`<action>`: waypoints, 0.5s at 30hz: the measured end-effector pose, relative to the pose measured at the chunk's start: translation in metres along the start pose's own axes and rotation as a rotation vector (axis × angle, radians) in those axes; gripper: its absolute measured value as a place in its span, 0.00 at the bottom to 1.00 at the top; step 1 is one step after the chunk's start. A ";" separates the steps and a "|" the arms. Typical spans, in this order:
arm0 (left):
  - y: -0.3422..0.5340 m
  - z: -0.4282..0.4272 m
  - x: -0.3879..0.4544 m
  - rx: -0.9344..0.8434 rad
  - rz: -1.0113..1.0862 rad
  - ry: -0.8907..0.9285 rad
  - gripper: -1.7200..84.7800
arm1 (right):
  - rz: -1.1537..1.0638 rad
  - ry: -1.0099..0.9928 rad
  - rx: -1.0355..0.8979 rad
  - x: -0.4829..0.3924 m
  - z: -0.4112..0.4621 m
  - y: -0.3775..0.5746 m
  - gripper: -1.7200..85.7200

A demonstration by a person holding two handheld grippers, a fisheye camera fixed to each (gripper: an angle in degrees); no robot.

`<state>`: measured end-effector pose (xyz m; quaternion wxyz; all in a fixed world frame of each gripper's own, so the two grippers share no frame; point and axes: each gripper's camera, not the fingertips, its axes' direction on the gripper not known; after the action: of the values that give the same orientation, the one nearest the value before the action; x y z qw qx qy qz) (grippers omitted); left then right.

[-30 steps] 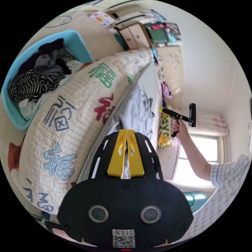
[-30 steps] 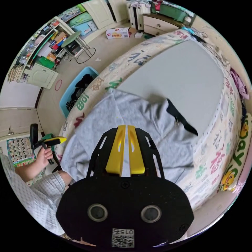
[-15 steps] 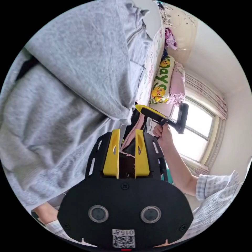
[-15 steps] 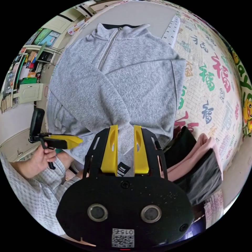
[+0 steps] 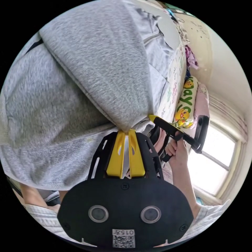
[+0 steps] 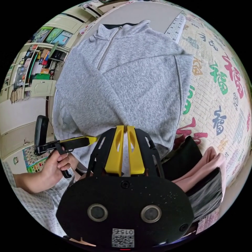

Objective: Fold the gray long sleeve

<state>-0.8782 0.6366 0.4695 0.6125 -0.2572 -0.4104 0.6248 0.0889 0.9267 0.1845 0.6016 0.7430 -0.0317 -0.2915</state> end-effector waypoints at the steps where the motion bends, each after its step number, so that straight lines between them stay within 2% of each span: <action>1: -0.001 -0.001 0.004 0.006 -0.010 -0.030 0.03 | 0.007 -0.008 -0.009 0.003 0.002 0.002 0.05; 4: -0.009 -0.003 0.010 0.005 -0.002 -0.007 0.03 | 0.008 -0.016 -0.041 0.006 0.007 0.003 0.06; 9: -0.019 -0.055 0.032 -0.096 0.214 0.104 0.04 | -0.029 -0.186 -0.040 0.026 -0.029 0.010 0.08; 12: -0.048 -0.130 0.059 -0.058 0.390 -0.080 0.05 | -0.036 -0.174 0.070 0.047 -0.074 0.015 0.07; 14: -0.091 -0.189 0.090 0.034 0.530 -0.271 0.08 | -0.001 -0.142 0.160 0.066 -0.109 0.001 0.09; 15: -0.104 -0.202 0.098 0.055 0.554 -0.309 0.09 | 0.002 -0.139 0.183 0.069 -0.117 -0.004 0.09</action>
<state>-0.6659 0.7631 0.4663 0.3563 -0.2446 -0.3957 0.8103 0.2002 1.0028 0.1654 0.5280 0.7727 -0.1006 -0.3376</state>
